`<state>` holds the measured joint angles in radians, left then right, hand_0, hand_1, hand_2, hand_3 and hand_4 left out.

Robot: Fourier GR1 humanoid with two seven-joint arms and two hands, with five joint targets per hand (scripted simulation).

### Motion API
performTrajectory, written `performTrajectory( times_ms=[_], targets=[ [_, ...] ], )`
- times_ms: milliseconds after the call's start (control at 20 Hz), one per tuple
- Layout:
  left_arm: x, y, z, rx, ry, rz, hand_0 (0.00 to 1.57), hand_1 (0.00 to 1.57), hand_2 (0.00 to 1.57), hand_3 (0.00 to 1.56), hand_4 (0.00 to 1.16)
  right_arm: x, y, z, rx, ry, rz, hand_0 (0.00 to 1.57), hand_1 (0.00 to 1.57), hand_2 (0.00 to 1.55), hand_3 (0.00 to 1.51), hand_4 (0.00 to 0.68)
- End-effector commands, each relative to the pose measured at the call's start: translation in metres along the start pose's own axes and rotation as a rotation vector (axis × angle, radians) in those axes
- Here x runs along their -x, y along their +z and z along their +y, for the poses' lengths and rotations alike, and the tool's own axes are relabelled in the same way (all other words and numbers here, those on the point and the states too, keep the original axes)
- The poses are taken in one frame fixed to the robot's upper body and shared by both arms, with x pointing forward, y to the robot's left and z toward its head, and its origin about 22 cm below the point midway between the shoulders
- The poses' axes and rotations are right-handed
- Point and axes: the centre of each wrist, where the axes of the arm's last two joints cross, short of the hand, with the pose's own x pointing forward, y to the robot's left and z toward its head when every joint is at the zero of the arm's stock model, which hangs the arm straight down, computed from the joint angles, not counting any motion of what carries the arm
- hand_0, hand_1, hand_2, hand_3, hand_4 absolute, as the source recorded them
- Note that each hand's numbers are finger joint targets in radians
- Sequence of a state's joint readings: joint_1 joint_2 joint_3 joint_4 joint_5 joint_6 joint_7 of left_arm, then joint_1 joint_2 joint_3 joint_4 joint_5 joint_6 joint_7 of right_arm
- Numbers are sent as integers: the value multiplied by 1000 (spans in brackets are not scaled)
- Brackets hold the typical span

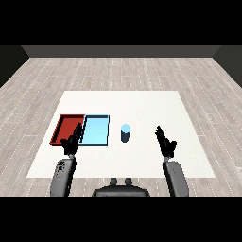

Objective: Pick the blue can and put it in the blue box

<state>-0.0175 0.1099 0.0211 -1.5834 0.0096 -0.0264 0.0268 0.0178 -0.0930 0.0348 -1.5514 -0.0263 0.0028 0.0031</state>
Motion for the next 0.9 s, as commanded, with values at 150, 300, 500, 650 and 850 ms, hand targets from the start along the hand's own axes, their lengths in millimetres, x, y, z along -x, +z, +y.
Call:
performTrajectory(
  times_ms=[150,300,500,650,850],
  targets=[
    [9,3,-8,23,-7,20,0,0,0,0,0,-17,-30,29,25,39,-44,0,0,0,0,0],
    [-34,-10,-23,-13,147,-362,0,0,0,0,0,-47,-40,47,-69,-131,-311,0,0,0,0,0],
    [-14,2,-13,-8,178,-420,0,0,0,0,0,-36,-45,40,-65,-180,-365,0,0,0,0,0],
    [-3,14,3,6,174,-436,0,0,0,0,0,-10,-48,61,-88,-160,-362,0,0,0,0,0],
    [11,-2,-19,-6,181,-437,0,0,0,0,0,-43,-46,40,-108,-154,-367,0,0,0,0,0]
  ],
)
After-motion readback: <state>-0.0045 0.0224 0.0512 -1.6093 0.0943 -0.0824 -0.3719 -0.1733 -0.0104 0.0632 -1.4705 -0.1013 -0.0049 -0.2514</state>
